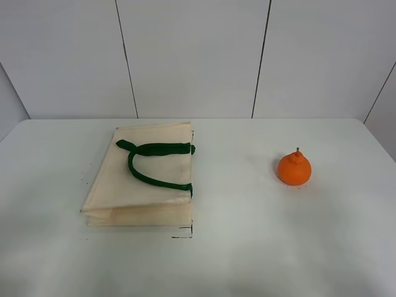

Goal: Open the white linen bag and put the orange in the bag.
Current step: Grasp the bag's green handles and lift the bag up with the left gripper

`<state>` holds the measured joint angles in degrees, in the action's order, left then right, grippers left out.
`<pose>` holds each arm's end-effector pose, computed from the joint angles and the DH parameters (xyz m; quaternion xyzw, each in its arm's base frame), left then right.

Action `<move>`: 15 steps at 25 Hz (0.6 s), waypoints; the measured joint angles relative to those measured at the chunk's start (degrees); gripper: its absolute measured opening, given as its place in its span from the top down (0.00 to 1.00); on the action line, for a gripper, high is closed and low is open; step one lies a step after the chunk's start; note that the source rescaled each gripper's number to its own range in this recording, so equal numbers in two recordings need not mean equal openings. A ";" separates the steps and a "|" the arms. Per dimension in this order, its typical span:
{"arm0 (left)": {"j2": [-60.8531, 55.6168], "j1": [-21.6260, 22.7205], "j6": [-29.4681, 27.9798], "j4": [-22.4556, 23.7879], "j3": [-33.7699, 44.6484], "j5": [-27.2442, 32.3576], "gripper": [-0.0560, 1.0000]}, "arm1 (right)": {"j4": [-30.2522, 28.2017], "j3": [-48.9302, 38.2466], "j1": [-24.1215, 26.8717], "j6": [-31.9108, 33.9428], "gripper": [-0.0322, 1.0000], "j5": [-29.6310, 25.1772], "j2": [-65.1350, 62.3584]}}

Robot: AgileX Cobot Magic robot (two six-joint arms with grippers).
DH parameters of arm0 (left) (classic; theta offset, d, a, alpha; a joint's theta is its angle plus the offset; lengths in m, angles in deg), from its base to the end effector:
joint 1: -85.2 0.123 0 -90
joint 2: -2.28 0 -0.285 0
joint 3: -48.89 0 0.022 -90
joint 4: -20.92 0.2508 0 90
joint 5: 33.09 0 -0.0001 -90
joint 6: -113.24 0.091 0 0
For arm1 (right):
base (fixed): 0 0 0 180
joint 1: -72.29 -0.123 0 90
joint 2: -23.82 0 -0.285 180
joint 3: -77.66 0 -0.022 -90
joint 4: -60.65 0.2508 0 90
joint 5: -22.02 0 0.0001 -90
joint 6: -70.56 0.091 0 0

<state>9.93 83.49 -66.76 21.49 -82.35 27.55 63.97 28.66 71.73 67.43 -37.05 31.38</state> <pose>-0.0047 0.0009 0.2766 0.0125 0.8528 -0.0028 0.5221 -0.0035 0.0045 0.2777 -0.0279 0.8455 0.0170 0.5329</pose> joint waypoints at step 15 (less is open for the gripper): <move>2.75 0.00 0.79 0.17 -0.06 -0.05 0.07 | 0.00 0.00 0.00 0.00 0.00 0.00 0.00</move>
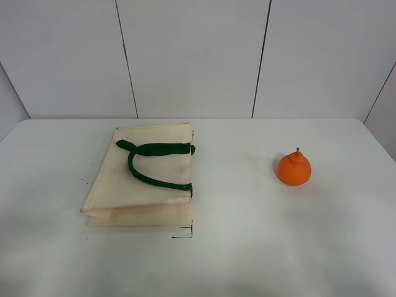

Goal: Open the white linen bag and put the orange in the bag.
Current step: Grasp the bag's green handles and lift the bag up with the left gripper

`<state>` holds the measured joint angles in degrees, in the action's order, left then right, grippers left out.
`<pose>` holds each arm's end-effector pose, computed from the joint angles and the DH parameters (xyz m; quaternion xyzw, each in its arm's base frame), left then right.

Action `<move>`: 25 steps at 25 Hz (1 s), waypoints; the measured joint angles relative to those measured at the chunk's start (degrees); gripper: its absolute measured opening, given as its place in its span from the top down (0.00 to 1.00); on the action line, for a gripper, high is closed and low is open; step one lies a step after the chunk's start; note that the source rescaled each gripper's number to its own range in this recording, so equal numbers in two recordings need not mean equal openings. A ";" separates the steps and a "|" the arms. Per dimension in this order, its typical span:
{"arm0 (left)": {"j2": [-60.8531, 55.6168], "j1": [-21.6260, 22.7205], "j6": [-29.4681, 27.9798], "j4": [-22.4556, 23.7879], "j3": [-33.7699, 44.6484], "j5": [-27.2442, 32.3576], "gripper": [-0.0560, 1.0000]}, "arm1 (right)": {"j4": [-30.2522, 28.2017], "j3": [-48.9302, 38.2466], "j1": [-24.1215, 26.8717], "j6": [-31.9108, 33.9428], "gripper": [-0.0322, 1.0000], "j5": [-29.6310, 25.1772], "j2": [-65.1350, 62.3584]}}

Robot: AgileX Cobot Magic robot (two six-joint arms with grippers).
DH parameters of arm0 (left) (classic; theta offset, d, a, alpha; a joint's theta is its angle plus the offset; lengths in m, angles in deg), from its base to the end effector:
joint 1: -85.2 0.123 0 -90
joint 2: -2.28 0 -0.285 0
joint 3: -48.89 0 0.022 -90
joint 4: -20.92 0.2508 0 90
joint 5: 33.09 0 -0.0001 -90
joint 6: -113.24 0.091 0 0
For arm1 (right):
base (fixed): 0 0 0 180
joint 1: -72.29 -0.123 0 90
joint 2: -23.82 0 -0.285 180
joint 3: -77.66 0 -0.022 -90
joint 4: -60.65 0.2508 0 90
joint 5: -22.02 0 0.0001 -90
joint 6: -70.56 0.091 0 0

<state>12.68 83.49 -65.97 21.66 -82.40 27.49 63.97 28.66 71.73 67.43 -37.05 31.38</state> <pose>0.0026 0.0009 0.2769 0.0188 0.8644 0.0024 0.5024 -0.0035 0.0045 0.2777 -0.0279 0.8455 0.0170 0.5329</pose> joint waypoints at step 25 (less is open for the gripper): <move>91.48 -1.48 -5.77 -0.73 -43.48 -9.66 0.07 | 0.28 0.00 0.00 0.00 0.00 0.00 0.00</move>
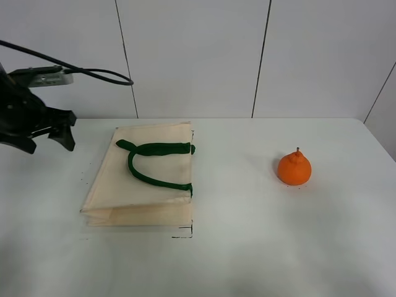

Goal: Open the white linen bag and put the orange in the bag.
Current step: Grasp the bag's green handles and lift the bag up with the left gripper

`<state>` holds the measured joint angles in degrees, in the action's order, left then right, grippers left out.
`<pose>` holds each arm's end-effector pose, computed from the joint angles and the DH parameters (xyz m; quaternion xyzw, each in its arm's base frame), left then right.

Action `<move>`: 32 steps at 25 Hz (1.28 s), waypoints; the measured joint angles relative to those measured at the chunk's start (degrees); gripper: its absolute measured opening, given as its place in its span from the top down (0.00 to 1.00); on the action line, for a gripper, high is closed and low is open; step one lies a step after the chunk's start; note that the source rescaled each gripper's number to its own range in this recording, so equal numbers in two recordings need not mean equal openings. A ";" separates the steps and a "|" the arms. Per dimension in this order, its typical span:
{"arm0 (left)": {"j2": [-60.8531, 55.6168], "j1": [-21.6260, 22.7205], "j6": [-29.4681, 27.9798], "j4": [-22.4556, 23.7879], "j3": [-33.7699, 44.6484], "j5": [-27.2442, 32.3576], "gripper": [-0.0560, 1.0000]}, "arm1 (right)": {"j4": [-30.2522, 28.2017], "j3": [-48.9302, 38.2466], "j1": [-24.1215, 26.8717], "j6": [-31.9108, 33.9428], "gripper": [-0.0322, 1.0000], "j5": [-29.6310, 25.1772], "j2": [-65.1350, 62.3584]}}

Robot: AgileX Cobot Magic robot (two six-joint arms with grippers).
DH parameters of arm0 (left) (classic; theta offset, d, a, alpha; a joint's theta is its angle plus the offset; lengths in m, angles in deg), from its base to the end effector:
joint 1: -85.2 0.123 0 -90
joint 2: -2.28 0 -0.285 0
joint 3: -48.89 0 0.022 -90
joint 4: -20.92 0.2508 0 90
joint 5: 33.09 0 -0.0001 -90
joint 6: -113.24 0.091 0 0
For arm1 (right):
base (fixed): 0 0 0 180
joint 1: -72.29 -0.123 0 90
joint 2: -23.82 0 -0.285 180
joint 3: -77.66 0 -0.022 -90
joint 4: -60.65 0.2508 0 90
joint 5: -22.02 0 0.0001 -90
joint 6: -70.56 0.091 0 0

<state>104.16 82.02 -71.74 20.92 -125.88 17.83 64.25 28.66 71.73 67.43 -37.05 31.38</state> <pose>0.3383 -0.0188 0.2647 -0.0154 0.9816 -0.0136 0.1901 -0.0035 0.0049 0.2777 -0.0279 0.8455 0.0195 0.5330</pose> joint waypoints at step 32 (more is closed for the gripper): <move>33.92 -12.71 -12.15 -0.79 -22.79 -6.28 0.10 | 0.35 0.00 0.00 0.00 0.00 0.00 0.00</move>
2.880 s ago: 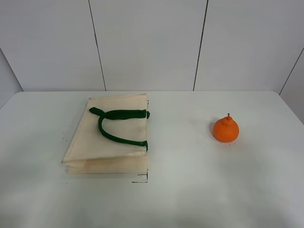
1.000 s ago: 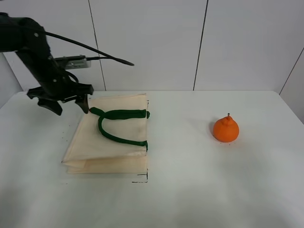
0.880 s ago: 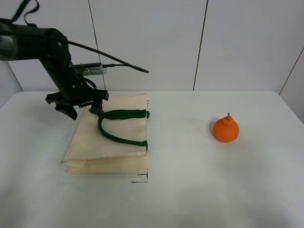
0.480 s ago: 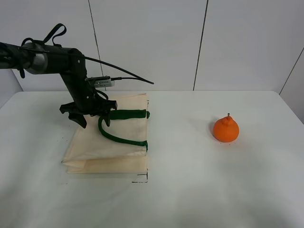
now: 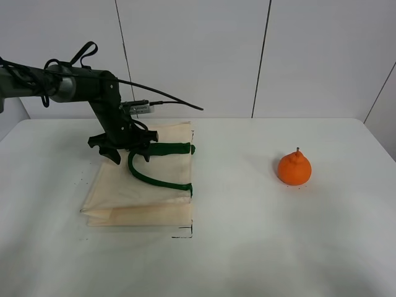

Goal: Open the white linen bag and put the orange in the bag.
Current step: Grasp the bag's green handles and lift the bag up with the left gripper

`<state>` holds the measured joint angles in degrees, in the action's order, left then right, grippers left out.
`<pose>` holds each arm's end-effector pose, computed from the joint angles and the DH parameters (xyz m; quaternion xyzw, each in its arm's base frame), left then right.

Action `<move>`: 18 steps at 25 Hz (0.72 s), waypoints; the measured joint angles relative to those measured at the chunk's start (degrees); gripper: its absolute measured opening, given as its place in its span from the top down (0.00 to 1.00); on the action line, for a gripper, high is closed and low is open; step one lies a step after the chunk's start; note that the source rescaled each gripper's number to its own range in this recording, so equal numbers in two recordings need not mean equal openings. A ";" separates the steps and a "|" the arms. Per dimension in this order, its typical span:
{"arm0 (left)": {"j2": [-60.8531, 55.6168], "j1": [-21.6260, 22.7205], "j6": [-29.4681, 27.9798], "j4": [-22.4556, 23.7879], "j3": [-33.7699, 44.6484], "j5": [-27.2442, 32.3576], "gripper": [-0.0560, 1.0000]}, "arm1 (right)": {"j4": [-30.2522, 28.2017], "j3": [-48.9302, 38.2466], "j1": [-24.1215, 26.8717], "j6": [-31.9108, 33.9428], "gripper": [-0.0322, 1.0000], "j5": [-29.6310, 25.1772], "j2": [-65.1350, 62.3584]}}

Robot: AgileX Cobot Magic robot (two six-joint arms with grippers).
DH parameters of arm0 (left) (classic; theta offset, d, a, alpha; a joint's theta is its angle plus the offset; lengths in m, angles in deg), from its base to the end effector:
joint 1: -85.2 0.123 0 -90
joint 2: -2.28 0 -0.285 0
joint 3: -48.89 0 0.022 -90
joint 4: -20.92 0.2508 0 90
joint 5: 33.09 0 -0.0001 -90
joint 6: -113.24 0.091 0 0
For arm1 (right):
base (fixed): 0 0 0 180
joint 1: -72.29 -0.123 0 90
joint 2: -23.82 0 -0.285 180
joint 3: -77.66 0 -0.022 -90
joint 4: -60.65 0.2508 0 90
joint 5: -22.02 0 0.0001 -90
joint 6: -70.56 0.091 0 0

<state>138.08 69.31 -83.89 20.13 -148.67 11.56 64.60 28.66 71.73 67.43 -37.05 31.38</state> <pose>0.4444 -0.1274 0.1354 -0.0148 0.9887 -0.0476 0.1411 -0.0035 0.0053 0.2778 -0.0280 0.8454 0.0225 0.5330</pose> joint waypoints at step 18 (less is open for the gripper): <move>4.46 0.00 -1.95 1.56 -0.04 -1.37 0.79 | 0.00 0.00 0.00 0.00 0.00 0.00 0.00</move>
<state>142.54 69.31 -85.84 21.70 -148.71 10.19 64.60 28.66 71.73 67.43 -37.05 31.38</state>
